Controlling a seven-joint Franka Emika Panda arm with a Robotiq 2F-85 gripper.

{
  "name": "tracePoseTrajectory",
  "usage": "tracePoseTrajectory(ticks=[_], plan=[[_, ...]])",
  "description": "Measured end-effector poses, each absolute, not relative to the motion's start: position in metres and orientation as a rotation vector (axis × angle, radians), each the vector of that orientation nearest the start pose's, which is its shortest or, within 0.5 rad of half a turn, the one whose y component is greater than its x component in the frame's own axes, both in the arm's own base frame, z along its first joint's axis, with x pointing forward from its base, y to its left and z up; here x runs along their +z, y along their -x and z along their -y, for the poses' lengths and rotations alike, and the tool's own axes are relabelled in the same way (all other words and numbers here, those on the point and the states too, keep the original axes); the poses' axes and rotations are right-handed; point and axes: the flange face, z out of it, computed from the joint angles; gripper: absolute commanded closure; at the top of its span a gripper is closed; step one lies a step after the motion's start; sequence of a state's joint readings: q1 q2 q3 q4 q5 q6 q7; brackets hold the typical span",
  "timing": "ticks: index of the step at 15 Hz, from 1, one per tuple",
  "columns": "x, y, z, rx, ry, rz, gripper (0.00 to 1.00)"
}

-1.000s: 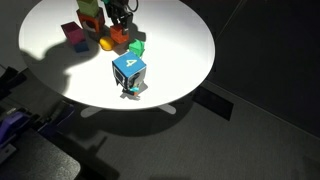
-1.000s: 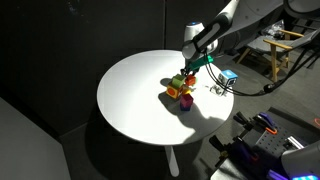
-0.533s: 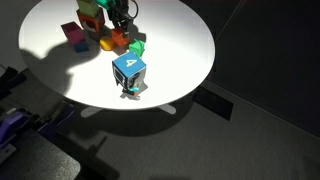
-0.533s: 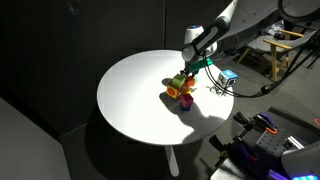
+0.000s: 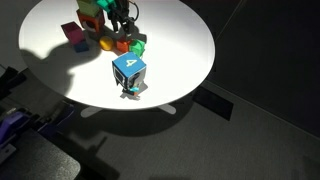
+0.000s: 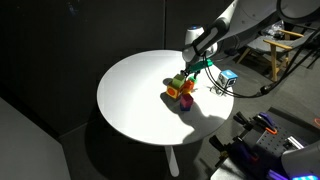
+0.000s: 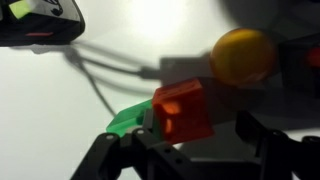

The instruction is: Remove the orange block from the stack and put it close to the green block on the table

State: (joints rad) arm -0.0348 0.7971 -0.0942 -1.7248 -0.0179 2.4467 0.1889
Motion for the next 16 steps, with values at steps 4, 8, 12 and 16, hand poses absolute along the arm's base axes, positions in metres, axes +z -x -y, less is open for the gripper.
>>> tracePoseTrajectory(ticks=[4,8,12,16], plan=[[0.117,-0.648,0.074,0.145,3.190,-0.429,0.00],[0.121,-0.648,0.062,0.167,3.189,-0.401,0.00],[0.132,-0.649,0.059,0.175,3.189,-0.395,0.00],[0.155,-0.648,0.067,0.190,3.191,-0.425,0.00]])
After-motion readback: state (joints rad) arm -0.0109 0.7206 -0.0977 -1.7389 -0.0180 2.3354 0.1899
